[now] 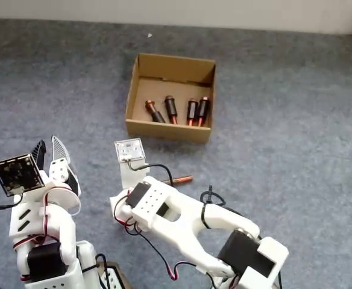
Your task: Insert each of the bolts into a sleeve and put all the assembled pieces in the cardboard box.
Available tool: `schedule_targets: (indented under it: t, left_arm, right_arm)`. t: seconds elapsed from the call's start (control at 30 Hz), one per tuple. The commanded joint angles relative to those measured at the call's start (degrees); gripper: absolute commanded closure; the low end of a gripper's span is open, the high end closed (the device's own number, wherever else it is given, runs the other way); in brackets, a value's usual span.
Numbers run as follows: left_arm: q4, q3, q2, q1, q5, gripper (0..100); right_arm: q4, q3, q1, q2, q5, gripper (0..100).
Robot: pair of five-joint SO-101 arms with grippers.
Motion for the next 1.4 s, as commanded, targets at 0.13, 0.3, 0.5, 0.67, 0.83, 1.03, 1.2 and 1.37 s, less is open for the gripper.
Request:
schedule_targets:
  t: [0.13,0.3,0.5,0.67,0.83,1.03,1.2,1.37]
  left_arm:
    - [-1.1,-2.6,-0.4,-0.2,0.5,90]
    - [-1.1,-2.5,-0.4,-0.2,0.5,90]
    - [-1.1,-2.6,-0.1,5.9,0.1,90]
    - [-0.9,-2.6,0.0,7.2,0.1,90]
    - [0.3,-2.6,0.1,15.3,-6.7,90]
    - [7.0,-6.2,2.3,23.5,-8.7,90]
    - [7.9,-10.3,16.2,28.9,-12.1,90]
    - [7.9,-14.0,30.5,33.3,-13.2,82]
  right_arm:
    - [-0.6,-0.1,0.2,-0.9,1.1,95.4]
    - [5.0,-0.6,0.2,-4.8,6.8,99.1]
    - [10.7,1.5,4.9,-25.3,11.6,99.3]
    - [10.8,7.7,16.9,-42.3,17.2,99.3]
    - [10.8,12.0,25.5,-53.5,21.1,99.3]
    - [4.0,17.4,42.3,-59.4,22.4,99.3]
    - [-6.8,24.5,49.1,-59.6,22.1,99.3]
    - [-14.0,29.6,50.0,-59.6,22.1,99.3]
